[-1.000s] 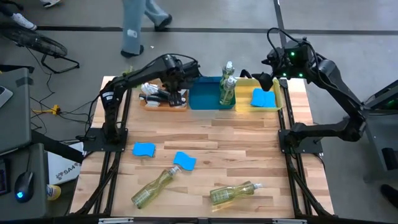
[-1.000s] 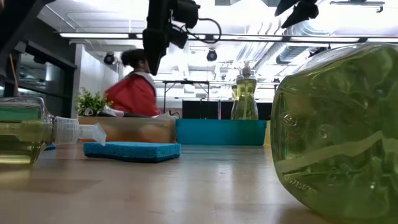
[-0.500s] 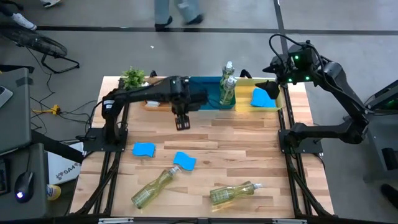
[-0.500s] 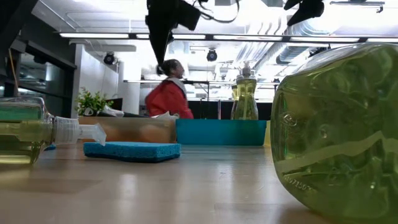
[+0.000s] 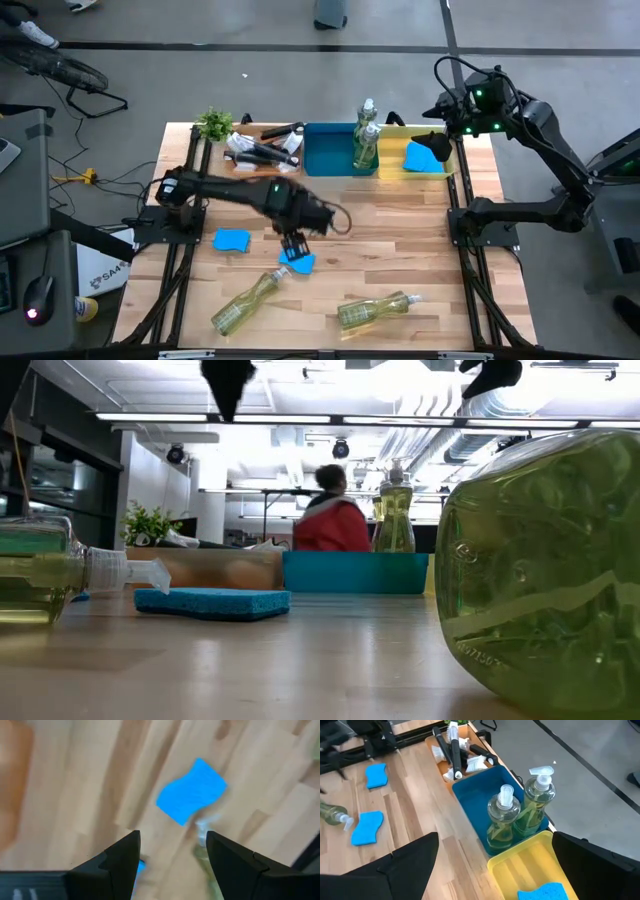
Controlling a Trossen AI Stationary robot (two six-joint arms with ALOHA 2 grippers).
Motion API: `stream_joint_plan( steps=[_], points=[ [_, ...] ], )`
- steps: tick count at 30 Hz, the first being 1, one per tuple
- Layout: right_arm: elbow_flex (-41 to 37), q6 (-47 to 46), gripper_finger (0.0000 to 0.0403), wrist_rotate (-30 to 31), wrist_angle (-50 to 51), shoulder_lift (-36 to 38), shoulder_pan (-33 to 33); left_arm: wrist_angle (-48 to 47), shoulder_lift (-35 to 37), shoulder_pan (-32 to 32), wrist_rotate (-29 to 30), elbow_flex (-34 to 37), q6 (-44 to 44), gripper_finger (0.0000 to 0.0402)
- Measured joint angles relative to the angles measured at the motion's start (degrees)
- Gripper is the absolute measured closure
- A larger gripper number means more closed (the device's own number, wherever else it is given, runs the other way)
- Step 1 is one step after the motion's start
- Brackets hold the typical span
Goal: Pick & Place Kitchen Sink Supplies
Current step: Put the green dishwashing liquid bottle into the blue bin
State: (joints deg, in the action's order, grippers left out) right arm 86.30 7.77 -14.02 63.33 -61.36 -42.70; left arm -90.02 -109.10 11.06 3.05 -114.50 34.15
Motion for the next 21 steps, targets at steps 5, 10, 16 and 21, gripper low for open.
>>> stream_joint_plan(
  steps=[5, 10, 16, 21],
  points=[
    [0.0, 0.0, 0.0018, 0.5, 0.9, 0.0, 0.0, 0.0, 0.0, 5.8, 1.4, 0.0, 10.7, 0.0167],
    [0.0, -1.3, 0.0018, 2.0, 0.8, 0.0, 0.0, 0.0, 0.0, 10.0, 2.7, 2.6, 20.5, 0.0102],
    [0.0, -2.7, 0.0018, 2.1, 1.6, 0.0, 0.0, 0.0, 0.0, 15.3, -2.5, 8.0, 30.0, 0.0028],
    [0.0, -4.3, 0.0018, 1.9, 1.8, 0.0, 0.0, 3.1, 0.0, 18.9, -4.4, 11.8, 36.2, 0.0020]
  ],
)
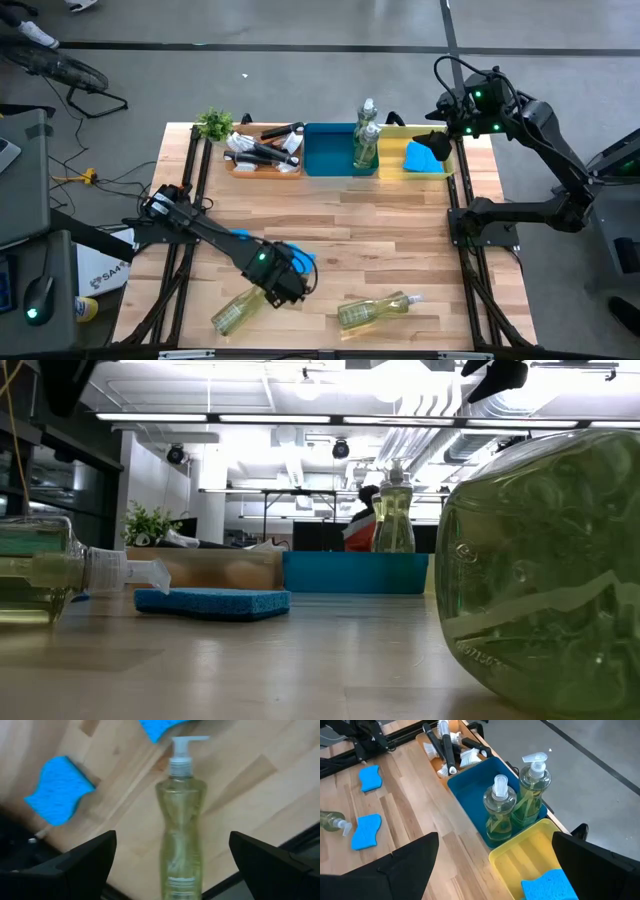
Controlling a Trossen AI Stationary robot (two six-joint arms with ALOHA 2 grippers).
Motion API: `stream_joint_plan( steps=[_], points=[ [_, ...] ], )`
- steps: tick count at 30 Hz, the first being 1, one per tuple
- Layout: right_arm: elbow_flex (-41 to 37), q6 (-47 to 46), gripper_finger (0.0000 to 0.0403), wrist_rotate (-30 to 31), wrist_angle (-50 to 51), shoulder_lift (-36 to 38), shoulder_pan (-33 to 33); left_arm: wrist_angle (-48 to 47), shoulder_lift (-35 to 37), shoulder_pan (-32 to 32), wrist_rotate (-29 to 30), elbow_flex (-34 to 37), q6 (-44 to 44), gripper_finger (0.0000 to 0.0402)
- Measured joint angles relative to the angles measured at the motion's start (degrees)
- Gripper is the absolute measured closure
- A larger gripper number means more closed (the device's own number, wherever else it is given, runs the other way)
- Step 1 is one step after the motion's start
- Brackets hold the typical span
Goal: Pick & Place Kitchen Sink Supplies
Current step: Put the green dishwashing liquid bottle into the blue bin
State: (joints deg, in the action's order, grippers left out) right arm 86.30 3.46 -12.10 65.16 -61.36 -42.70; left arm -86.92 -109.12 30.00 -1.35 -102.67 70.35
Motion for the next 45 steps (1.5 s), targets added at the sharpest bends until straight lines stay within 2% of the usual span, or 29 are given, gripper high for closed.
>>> stream_joint_plan(
  steps=[7, 12, 20, 25, 36, 40, 45],
  points=[
    [0.0, 0.0, 0.0018, -1.1, 0.8, 0.0, 0.0, 12.8, 0.0, 4.1, -1.3, 6.1, 8.3, 0.0021],
    [0.0, 2.6, 0.0018, -2.1, 1.8, 0.0, 0.0, 16.0, 0.0, 5.5, -1.7, 12.6, 15.0, 0.0021],
    [0.0, 5.7, 0.0018, -5.7, 1.9, 0.0, 0.0, 24.7, 0.0, 3.9, -4.2, 21.0, 11.8, 0.0021],
    [0.0, 5.6, 0.0018, -6.5, 1.9, 0.0, 0.0, 26.6, 0.0, 2.6, -5.3, 25.3, 10.7, 0.0021],
    [0.0, 5.6, 0.0018, -8.0, 1.5, 0.0, 0.0, 35.0, 0.0, 1.5, -4.6, 29.5, 7.9, 0.0023],
    [0.0, 5.6, 0.0018, -8.0, 1.6, 0.0, 0.0, 34.9, 0.0, 1.5, -4.6, 30.4, 10.6, 0.0045],
    [0.0, 5.6, 0.0018, -8.0, 1.6, 0.0, 0.0, 35.0, 0.0, 1.5, -5.5, 30.5, 10.9, 0.0104]
  ],
)
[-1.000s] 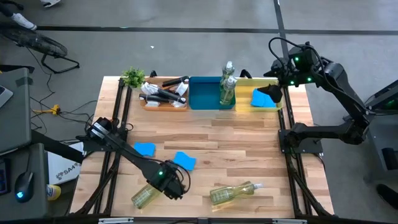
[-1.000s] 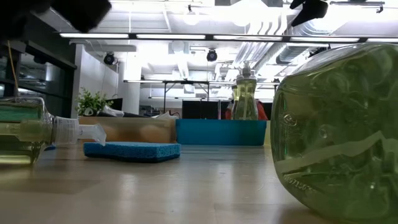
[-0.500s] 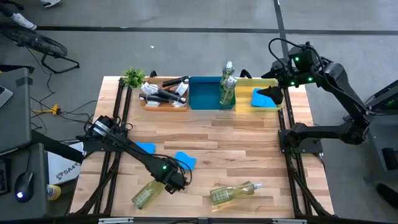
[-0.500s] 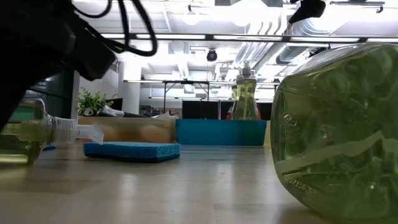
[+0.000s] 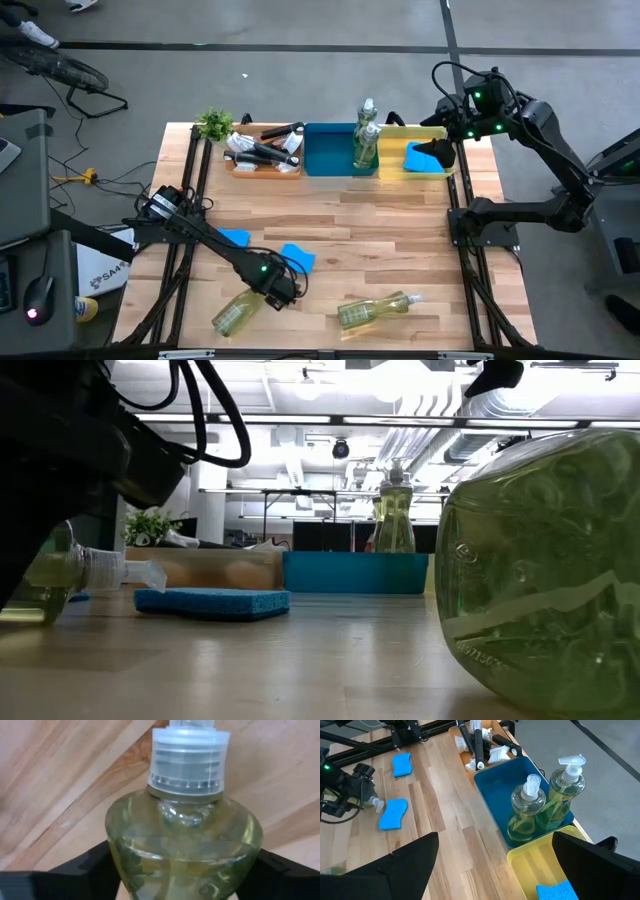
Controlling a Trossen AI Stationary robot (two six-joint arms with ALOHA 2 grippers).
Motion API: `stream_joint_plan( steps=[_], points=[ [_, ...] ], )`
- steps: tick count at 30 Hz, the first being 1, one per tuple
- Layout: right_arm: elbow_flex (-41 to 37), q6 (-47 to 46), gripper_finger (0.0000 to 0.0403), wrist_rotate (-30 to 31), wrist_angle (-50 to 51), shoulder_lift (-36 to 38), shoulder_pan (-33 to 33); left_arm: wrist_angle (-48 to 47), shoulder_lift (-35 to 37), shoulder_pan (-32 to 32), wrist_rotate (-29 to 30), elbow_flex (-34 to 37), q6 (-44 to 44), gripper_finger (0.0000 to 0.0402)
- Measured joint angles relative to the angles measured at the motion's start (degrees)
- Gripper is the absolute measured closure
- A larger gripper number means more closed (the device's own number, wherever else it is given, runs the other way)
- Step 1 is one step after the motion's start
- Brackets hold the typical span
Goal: Pick & Place Kitchen Sink Supplies
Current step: Put the green dishwashing liquid bottle into the blue bin
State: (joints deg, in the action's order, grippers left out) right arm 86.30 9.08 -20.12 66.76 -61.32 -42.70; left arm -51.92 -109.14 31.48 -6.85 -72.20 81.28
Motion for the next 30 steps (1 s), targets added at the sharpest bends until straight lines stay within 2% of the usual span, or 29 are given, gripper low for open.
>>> stream_joint_plan(
  steps=[7, 22, 30],
  points=[
    [0.0, 0.0, 0.0018, 0.0, 0.0, 0.0, 0.0, 0.0, 0.0, 0.0, -0.3, 0.0, 0.1, 0.0204],
    [0.0, 0.0, 0.0018, 0.0, 0.3, 0.0, 0.0, 0.9, -0.1, 0.0, 1.7, -0.1, 0.0, 0.0205],
    [0.0, -0.2, 0.0018, 0.0, 0.3, 0.0, 0.0, -3.6, 3.2, 0.0, 7.8, -4.8, 0.4, 0.0205]
  ],
)
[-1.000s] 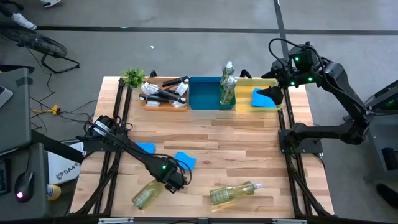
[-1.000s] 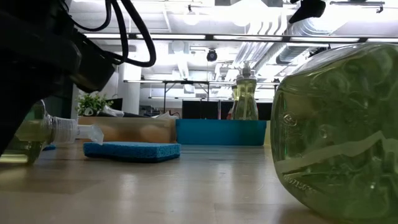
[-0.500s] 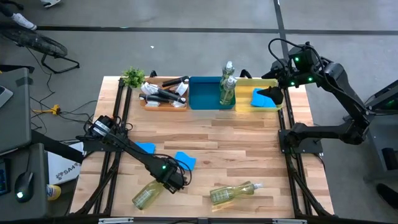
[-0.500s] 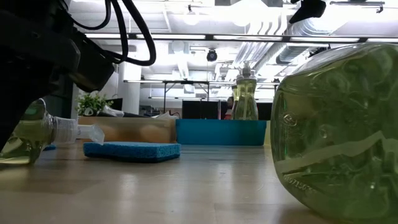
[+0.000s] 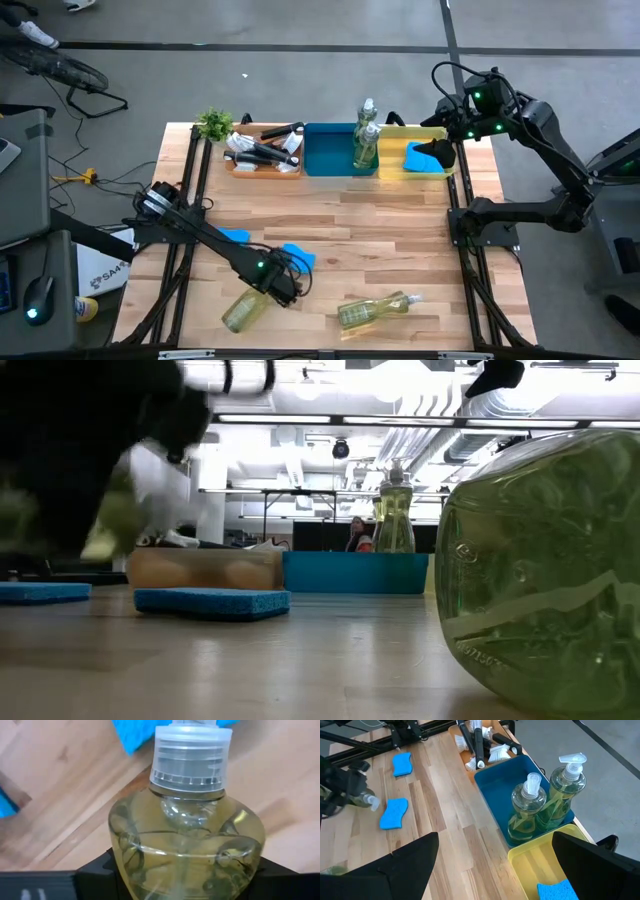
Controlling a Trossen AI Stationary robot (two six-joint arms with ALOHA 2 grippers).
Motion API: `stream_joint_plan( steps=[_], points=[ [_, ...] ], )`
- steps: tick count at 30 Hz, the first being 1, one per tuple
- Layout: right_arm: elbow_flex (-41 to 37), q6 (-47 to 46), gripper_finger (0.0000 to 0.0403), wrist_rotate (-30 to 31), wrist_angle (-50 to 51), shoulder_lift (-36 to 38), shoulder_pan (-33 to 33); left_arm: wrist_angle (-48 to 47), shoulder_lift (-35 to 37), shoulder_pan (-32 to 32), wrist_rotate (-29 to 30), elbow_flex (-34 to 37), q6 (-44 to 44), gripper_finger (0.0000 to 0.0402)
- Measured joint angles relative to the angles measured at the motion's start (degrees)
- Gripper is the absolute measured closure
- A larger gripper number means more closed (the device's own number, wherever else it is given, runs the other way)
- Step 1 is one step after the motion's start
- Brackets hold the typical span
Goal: Pick & Place Kitchen Sink Supplies
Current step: Put the green dishwashing liquid bottle into the blue bin
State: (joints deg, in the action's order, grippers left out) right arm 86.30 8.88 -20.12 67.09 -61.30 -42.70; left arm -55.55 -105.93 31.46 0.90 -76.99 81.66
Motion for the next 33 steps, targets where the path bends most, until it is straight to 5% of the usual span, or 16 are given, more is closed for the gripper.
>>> stream_joint_plan(
  steps=[6, 15, 19, 26, 33],
  points=[
    [0.0, -0.5, 0.0018, 0.0, 0.0, 0.0, 0.0, -7.9, 3.3, 0.1, 10.4, -7.4, 0.9, 0.0205],
    [0.0, -1.2, 0.0018, 0.0, -2.7, 0.0, 0.0, -14.5, 5.2, -2.8, 46.1, -19.5, -5.2, 0.0205],
    [0.0, -1.6, 0.0018, 0.0, -3.8, 0.0, 0.0, -14.5, 5.3, -8.4, 55.8, -22.2, -11.8, 0.0205],
    [0.0, -3.5, 0.0018, 1.8, -7.5, 0.0, 0.0, -5.2, 5.3, -23.6, 57.2, -22.3, -32.3, 0.0205],
    [0.0, -5.1, 0.0018, 10.3, -11.1, 0.0, 0.0, 21.4, 5.3, -39.8, 40.8, -22.2, -65.8, 0.0205]
  ],
)
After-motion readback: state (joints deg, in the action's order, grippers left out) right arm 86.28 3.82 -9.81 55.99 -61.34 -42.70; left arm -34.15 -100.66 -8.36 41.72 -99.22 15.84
